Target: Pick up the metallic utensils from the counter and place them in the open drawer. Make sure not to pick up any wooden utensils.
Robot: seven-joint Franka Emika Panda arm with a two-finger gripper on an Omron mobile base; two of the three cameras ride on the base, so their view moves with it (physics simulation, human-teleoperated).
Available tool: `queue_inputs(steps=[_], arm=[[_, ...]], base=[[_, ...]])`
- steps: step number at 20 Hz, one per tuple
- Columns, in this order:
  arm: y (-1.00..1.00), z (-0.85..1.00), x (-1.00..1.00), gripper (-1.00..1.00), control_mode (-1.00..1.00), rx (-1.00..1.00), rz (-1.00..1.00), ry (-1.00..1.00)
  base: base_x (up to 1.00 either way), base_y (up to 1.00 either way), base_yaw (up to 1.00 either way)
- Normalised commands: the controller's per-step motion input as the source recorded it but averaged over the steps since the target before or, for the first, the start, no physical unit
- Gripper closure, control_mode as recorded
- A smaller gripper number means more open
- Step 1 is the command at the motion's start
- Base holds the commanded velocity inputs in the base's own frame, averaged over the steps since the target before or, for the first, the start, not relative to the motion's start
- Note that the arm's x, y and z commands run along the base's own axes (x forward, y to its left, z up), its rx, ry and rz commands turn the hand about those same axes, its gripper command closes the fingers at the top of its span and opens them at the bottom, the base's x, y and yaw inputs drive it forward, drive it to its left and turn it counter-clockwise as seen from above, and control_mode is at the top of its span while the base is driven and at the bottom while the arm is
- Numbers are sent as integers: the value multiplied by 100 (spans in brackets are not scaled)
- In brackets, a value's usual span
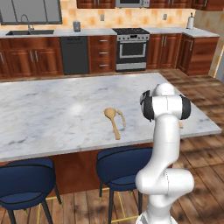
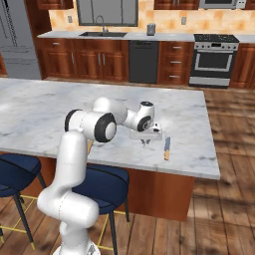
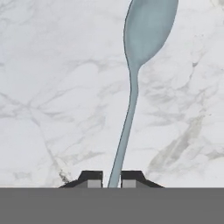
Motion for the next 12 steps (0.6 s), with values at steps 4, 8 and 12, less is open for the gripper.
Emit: queue_inputs(steps=[4, 8, 12], arm=[[11, 0, 0, 100, -100, 0, 0, 4], [43, 60, -39, 100, -100, -8, -2, 9], [53, 100, -94, 100, -100, -5, 0, 12]], base=[[0, 0, 0], [0, 0, 0], [0, 0, 0]])
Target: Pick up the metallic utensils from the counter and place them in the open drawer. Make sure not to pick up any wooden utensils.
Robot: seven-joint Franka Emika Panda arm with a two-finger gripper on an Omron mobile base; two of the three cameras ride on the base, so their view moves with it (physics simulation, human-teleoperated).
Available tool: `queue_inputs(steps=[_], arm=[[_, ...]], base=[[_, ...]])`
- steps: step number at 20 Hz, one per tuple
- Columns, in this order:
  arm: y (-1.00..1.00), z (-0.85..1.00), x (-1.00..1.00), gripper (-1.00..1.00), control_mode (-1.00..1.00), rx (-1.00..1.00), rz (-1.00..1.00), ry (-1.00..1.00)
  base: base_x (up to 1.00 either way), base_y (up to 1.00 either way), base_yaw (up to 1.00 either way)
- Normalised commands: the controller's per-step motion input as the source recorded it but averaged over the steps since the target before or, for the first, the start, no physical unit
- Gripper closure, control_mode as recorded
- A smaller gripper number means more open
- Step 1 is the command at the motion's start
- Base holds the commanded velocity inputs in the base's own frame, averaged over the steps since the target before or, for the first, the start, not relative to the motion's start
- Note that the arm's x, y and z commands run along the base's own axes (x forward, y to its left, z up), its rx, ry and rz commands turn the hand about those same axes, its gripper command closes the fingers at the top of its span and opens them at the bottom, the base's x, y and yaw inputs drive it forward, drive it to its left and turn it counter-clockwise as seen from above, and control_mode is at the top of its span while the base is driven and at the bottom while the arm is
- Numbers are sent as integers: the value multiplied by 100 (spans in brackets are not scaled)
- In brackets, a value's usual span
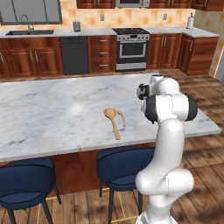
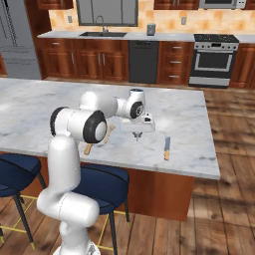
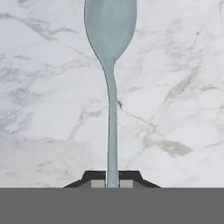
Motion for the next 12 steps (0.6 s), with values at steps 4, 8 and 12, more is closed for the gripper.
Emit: queue_inputs(steps=[4, 8, 12], arm=[[63, 89, -100, 100, -100, 2, -14, 5], [58, 99, -100, 100, -100, 8, -16, 3], [56, 96, -100, 100, -100, 11, -25, 2]], base=[[0, 0, 0], [0, 0, 0], [0, 0, 0]])
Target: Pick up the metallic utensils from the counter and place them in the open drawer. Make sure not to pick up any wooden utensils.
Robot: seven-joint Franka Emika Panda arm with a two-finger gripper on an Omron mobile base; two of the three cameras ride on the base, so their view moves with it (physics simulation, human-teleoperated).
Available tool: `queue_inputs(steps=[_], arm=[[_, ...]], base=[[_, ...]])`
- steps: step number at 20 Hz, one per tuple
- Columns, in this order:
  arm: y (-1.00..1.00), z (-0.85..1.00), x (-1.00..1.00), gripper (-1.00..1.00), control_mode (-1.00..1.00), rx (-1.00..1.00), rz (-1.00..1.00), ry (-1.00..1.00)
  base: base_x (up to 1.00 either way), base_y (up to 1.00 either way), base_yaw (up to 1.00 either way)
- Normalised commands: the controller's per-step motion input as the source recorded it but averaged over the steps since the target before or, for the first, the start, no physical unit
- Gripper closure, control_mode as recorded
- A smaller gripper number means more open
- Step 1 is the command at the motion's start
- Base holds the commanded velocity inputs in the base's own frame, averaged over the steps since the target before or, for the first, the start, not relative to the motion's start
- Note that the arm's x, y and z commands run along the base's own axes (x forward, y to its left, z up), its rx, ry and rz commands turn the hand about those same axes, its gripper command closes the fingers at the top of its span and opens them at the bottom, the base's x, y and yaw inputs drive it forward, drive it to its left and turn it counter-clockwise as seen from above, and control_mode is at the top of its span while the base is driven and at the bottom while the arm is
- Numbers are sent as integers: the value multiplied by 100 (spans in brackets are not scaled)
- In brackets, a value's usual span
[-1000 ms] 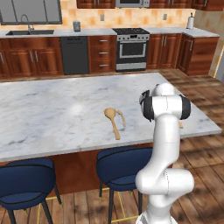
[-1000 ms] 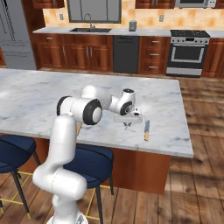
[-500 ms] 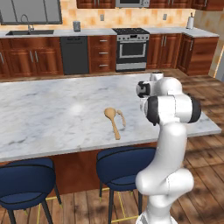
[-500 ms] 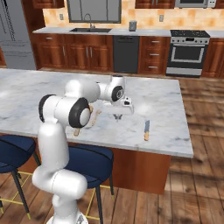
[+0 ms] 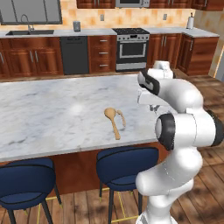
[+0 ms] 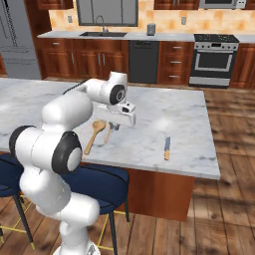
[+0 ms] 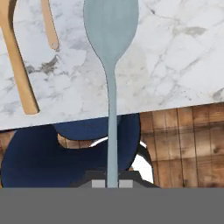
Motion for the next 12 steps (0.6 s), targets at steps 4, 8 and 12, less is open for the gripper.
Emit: queue_inputs(steps=[4, 8, 12], arm=[[79, 62, -100, 100, -100, -3, -9, 0], [59, -13, -100, 100, -100, -20, 0, -2], [13, -11, -100, 100, -100, -8, 0, -8]], base=[[0, 0, 0], [0, 0, 0], [0, 0, 0]])
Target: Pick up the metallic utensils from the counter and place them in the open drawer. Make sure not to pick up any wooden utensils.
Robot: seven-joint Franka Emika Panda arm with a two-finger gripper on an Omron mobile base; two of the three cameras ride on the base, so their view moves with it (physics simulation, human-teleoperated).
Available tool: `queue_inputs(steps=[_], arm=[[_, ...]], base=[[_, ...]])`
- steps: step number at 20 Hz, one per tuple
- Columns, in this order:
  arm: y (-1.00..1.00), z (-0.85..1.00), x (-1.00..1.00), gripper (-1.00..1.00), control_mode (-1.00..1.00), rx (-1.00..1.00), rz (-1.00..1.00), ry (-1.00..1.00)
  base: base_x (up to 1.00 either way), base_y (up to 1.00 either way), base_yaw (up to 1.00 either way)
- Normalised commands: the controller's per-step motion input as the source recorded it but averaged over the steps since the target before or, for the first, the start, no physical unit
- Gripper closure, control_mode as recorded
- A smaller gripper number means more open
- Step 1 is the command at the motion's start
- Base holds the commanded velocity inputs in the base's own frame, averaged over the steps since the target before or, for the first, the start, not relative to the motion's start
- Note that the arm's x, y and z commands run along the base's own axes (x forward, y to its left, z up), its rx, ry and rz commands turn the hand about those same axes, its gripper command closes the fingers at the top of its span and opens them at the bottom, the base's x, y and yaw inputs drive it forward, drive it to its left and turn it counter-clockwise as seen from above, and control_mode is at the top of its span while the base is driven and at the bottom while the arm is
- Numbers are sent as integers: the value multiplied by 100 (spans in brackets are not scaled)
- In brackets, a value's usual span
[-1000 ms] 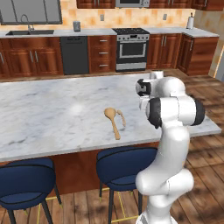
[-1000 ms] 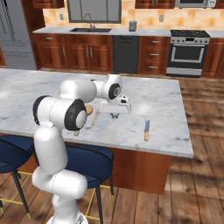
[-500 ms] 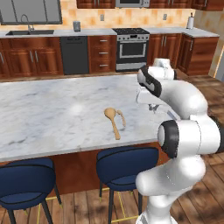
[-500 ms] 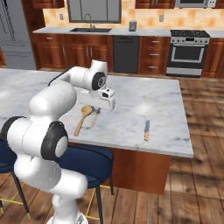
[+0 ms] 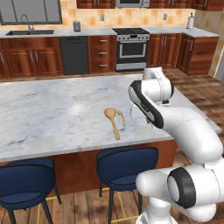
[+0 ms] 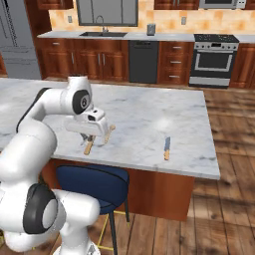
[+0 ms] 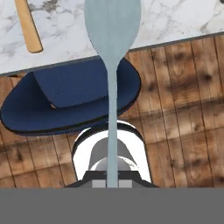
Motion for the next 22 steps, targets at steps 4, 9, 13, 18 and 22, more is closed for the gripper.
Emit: queue_inputs(steps=[4, 9, 13, 18, 22], arm=[[-13, 0, -40, 100, -100, 2, 0, 0], [0, 0, 0, 100, -100, 0, 0, 0], [0, 0, -3, 100, -100, 0, 0, 0], [0, 0, 0, 100, 100, 0, 0, 0], [0, 0, 0, 100, 100, 0, 0, 0]], base=[[0, 0, 0], [0, 0, 0], [0, 0, 0], [-54, 0, 0], [-52, 0, 5]])
